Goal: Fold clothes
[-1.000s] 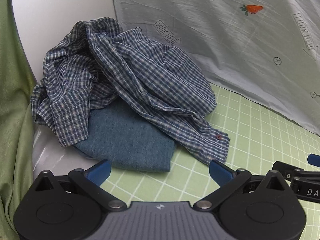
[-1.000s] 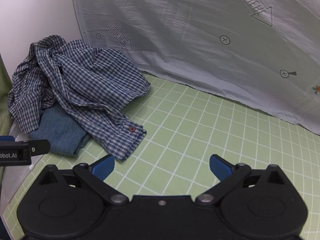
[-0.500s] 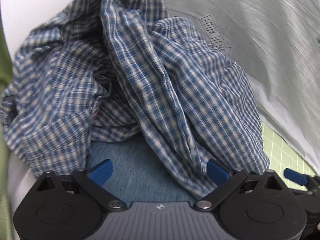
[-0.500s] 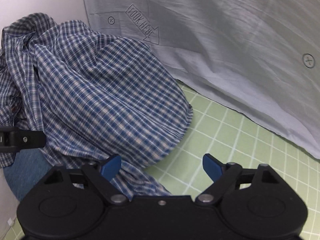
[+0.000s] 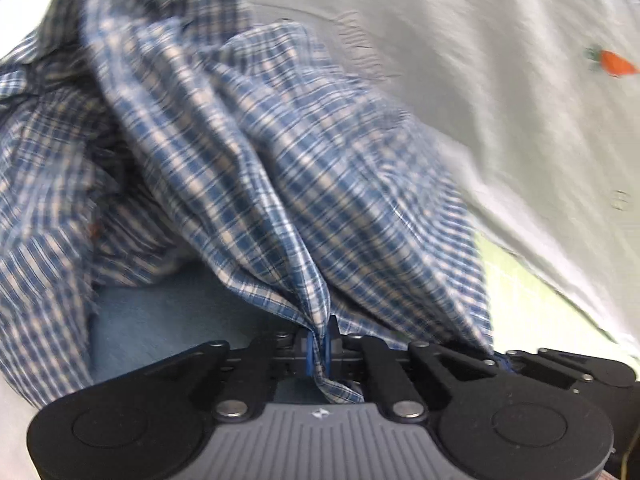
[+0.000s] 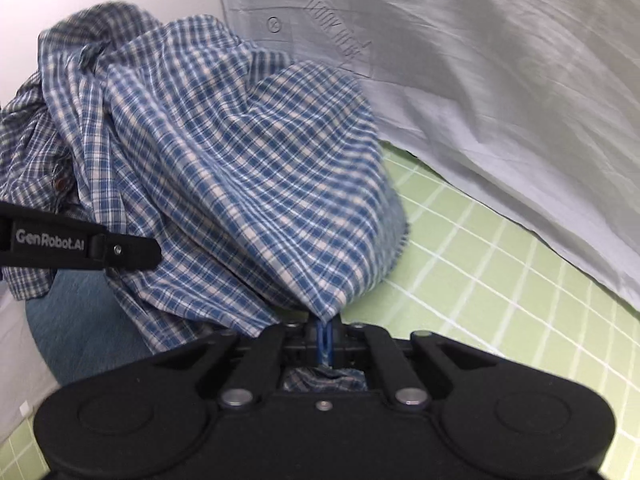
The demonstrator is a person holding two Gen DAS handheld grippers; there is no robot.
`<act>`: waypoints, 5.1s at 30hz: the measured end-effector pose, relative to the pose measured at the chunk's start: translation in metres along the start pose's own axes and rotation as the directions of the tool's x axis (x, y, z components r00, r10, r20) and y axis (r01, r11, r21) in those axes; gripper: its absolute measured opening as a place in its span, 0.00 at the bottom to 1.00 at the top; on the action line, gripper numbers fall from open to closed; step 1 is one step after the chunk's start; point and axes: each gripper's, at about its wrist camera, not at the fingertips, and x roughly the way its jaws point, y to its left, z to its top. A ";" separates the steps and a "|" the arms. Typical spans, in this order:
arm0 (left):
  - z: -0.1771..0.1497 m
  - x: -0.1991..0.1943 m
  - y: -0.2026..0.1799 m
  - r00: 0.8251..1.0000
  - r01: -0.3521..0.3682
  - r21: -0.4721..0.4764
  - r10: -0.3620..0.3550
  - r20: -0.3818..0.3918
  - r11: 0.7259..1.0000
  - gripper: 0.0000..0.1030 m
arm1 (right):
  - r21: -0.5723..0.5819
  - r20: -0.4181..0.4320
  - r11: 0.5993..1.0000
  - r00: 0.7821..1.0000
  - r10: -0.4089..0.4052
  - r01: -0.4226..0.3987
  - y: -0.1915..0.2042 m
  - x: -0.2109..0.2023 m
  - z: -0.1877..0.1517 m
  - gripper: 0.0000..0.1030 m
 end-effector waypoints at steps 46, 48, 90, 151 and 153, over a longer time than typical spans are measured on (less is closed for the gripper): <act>-0.212 -0.110 -0.061 0.951 -0.153 -0.222 0.082 -0.299 0.963 0.66 | 0.594 -0.060 0.755 0.951 -0.305 0.279 -0.257 -0.289 -0.284 0.71; -0.207 -0.101 -0.056 0.947 -0.165 -0.238 0.086 -0.309 0.957 0.66 | 0.534 -0.082 0.808 0.966 -0.245 0.250 -0.250 -0.254 -0.274 0.71; -0.193 -0.079 -0.101 0.925 -0.154 0.014 0.149 -0.349 0.988 0.73 | 0.590 -0.221 0.645 0.865 -0.450 0.486 -0.319 -0.320 -0.339 0.49; -0.216 -0.069 -0.196 0.917 0.268 0.176 -0.195 -0.348 0.947 0.01 | 0.739 -0.294 0.386 0.780 -0.553 0.552 -0.295 -0.410 -0.439 0.56; -0.200 -0.074 -0.172 0.948 0.197 0.155 -0.148 -0.282 0.968 0.01 | 0.739 -0.296 0.384 0.778 -0.554 0.554 -0.292 -0.412 -0.440 0.56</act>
